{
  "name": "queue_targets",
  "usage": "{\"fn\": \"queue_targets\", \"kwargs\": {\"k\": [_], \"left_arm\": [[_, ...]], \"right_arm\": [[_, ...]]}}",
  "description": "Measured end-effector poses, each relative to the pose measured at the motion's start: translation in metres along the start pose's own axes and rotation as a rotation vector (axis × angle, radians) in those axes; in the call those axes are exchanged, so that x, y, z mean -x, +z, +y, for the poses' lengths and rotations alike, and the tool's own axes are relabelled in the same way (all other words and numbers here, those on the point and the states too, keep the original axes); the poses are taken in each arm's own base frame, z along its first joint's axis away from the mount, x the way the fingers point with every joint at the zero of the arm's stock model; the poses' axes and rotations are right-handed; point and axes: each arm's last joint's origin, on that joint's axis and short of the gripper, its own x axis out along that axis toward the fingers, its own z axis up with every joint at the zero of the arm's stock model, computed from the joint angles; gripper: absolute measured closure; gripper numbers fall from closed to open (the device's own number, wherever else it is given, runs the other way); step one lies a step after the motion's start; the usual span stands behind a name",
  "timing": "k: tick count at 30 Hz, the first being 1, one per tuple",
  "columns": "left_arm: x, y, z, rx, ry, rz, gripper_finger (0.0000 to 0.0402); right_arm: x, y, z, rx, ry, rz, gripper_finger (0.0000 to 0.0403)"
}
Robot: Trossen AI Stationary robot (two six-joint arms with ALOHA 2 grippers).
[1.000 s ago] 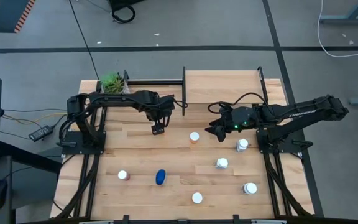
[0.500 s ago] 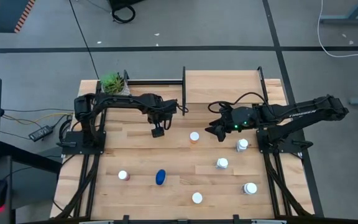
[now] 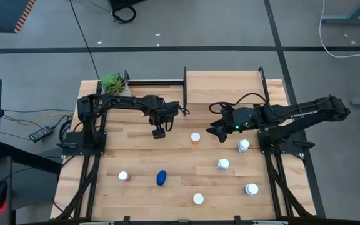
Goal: Pick and place medicine bottles onto shelf by color
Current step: Put the left orange pill bottle on the shelf
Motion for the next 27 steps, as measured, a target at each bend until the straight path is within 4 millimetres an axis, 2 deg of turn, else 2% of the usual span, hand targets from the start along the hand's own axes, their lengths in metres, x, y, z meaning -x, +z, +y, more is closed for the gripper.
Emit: {"fn": "queue_targets", "kwargs": {"k": [9, 15, 19, 27], "left_arm": [[0.001, 0.002, -0.014, -0.123, 0.038, -0.017, 0.0061], [0.001, 0.002, -0.015, -0.129, 0.045, -0.018, 0.0070], [0.001, 0.000, -0.015, -0.129, 0.045, 0.001, 0.0099], [0.001, -0.005, -0.015, -0.132, 0.042, 0.050, 0.0186]], "right_arm": [[0.000, 0.000, 0.000, 0.000, 0.000, 0.000, 0.0160], [0.000, 0.000, 0.000, 0.001, 0.000, 0.000, 0.0160], [0.000, 0.000, 0.000, 0.001, 0.000, 0.000, 0.0160], [0.000, 0.000, 0.000, 0.001, -0.001, -0.001, 0.0160]]}}
